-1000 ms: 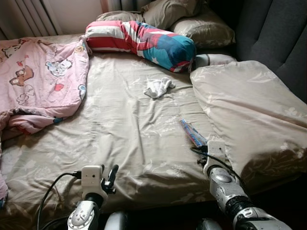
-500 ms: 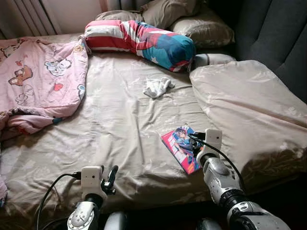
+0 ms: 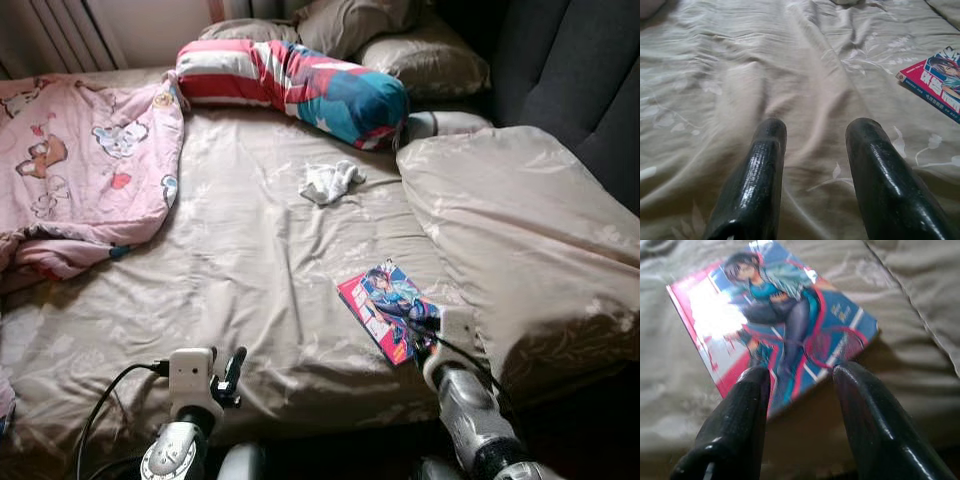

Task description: Clean up the room

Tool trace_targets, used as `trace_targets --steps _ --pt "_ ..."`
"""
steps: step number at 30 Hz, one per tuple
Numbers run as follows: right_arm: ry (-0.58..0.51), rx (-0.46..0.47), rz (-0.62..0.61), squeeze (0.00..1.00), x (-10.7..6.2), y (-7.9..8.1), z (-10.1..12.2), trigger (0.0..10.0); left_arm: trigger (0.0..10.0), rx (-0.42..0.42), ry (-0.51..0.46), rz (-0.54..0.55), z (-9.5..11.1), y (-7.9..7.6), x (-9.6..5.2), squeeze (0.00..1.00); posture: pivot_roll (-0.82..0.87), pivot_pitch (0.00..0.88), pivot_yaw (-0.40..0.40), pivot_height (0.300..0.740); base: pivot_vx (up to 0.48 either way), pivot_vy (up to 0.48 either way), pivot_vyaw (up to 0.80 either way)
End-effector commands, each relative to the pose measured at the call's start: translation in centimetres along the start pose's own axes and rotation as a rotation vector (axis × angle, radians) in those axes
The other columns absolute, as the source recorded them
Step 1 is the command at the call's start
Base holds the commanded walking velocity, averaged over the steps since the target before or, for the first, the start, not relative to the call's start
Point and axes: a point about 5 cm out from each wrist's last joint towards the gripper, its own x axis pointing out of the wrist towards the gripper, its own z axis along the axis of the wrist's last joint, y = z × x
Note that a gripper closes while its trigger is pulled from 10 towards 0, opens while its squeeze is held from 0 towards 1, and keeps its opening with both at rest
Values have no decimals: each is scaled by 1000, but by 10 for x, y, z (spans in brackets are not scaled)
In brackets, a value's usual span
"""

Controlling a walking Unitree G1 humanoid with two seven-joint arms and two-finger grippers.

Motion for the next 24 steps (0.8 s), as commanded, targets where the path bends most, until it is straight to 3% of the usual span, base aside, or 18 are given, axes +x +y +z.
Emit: trace_targets --steps 1,5,6,7,8,16,17,24 --pt "54 -15 26 0 -4 2 -15 10000 10000 21 34 -16 -6 -2 -4 0 -3 242 17 617 0 0 0" --pt "68 -6 43 0 -6 4 -21 10000 10000 26 31 -21 -6 -3 -5 0 -1 242 20 617 0 0 0" --pt "66 24 69 494 -6 8 -22 10000 10000 30 29 -24 -5 -2 -5 0 6 246 25 617 0 0 0" --pt "62 35 78 494 -6 9 -23 10000 10000 32 28 -24 -4 -1 -6 0 10 247 27 617 0 0 0" --pt "53 56 101 1000 -6 12 -22 10000 10000 35 27 -25 -4 -1 -6 0 17 250 32 617 0 0 0" --pt "55 83 150 1000 -6 26 -23 10000 10000 56 22 -23 0 6 -11 0 55 272 49 617 0 0 0" --pt "76 92 130 0 -6 27 -26 10000 10000 66 22 -19 2 9 -14 0 67 283 56 617 0 0 0" --pt "88 186 104 0 -4 29 -25 10000 10000 99 13 -23 9 14 -21 0 114 321 79 617 0 0 0"
